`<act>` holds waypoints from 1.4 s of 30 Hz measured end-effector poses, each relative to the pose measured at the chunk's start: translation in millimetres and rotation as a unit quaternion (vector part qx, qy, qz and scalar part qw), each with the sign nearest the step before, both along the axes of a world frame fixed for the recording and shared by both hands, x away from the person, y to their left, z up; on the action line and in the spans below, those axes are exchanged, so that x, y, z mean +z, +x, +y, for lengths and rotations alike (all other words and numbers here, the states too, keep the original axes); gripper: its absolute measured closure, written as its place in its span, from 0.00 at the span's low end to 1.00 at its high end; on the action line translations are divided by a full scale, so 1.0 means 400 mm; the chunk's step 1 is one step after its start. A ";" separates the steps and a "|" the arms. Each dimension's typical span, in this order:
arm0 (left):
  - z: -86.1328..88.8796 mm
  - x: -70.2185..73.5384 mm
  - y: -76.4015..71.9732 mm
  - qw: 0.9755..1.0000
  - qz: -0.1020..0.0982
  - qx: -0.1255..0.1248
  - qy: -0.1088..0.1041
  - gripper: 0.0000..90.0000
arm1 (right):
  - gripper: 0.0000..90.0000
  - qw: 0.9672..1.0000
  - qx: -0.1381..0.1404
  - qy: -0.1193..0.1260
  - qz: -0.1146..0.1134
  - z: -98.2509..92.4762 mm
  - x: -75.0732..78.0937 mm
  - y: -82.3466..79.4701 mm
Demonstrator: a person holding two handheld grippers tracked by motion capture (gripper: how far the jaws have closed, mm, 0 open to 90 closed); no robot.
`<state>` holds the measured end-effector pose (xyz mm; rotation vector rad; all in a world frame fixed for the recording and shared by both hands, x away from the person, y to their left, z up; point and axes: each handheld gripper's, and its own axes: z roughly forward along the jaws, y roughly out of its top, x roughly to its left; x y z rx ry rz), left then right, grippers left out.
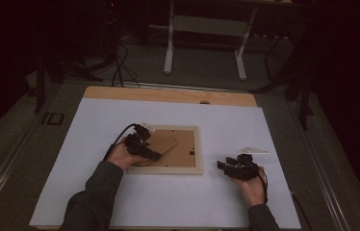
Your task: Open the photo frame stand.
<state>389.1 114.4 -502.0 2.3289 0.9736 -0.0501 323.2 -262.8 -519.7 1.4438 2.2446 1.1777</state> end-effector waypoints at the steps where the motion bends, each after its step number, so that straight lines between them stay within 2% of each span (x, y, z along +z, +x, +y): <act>1: -0.002 0.001 -0.001 1.000 -0.002 0.000 0.004 0.44 | 0.54 1.000 -0.002 0.001 0.000 -0.001 0.000 0.000; 12: -0.013 0.006 -0.013 0.999 -0.027 -0.002 0.024 0.44 | 0.54 1.000 0.000 0.010 0.001 0.002 0.002 -0.007; 21: -0.016 0.011 -0.024 0.998 -0.048 -0.005 0.029 0.44 | 0.54 1.000 0.006 0.012 -0.003 0.012 0.014 -0.010; 24: -0.015 0.015 -0.027 0.998 -0.055 -0.004 0.030 0.44 | 0.54 1.000 0.011 0.022 -0.003 0.013 0.021 -0.010; 33: -0.020 0.024 -0.039 0.996 -0.075 -0.007 0.040 0.44 | 0.54 1.000 0.020 0.009 -0.005 0.030 0.037 0.011; 39: -0.023 0.027 -0.047 0.995 -0.088 -0.006 0.043 0.44 | 0.53 0.999 0.034 -0.009 -0.015 0.048 0.062 0.034; 42: -0.025 0.031 -0.053 0.994 -0.096 -0.006 0.049 0.44 | 0.53 0.999 0.039 -0.020 -0.023 0.063 0.088 0.054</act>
